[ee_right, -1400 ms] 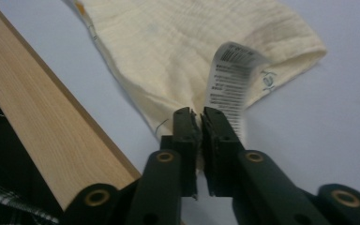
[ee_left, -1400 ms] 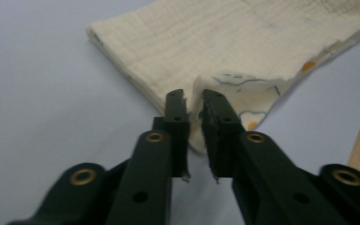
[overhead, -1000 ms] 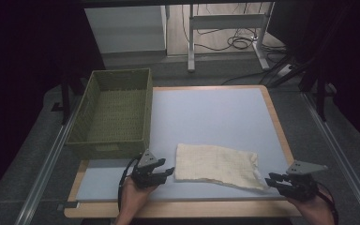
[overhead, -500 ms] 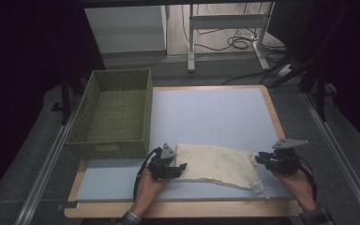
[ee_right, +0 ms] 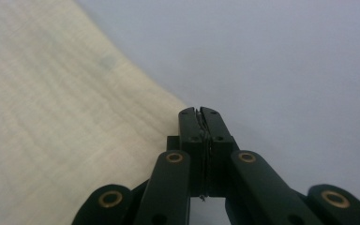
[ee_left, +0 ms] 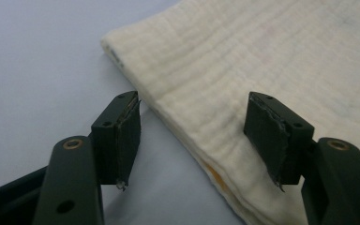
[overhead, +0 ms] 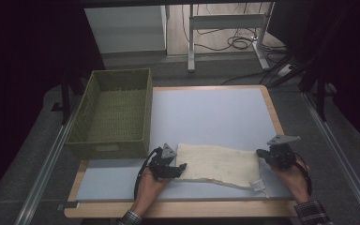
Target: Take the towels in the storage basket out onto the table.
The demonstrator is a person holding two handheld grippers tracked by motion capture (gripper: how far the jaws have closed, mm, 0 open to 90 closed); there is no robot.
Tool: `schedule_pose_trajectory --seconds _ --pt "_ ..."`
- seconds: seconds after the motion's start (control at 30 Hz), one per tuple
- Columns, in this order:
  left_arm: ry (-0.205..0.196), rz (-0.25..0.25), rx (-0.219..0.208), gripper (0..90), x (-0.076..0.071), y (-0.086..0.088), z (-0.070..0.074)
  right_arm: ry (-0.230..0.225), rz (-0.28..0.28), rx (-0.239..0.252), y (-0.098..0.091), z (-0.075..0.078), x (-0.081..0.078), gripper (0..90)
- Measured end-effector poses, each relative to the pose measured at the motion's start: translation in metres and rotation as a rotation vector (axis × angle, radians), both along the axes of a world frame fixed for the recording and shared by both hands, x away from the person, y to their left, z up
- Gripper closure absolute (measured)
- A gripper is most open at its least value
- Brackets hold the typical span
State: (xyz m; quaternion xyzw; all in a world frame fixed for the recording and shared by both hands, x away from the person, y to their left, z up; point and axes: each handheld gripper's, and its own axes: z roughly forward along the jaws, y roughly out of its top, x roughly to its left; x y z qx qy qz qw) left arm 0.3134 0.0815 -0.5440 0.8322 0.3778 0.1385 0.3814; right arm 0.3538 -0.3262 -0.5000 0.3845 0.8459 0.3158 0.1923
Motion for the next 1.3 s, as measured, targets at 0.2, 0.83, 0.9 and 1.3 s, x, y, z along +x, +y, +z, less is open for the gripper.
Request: schedule_pose_trajectory --seconds 0.2,0.83,0.9,1.3 --pt "-0.006 0.018 0.009 32.9 0.001 0.0 0.002 0.034 -0.011 0.036 -0.009 -0.002 0.0 78.9" --pt "0.051 0.123 0.018 50.9 0.066 -0.006 0.016 0.041 -0.055 0.109 -0.007 -0.004 0.005 63.8" --pt "0.066 0.109 0.035 50.0 0.067 -0.008 0.01 0.057 -0.044 0.104 -0.003 -0.009 0.007 63.9" --pt "0.033 0.044 -0.026 85.4 0.048 -0.006 0.013 0.036 -0.013 0.026 0.011 -0.008 0.029 85.4"
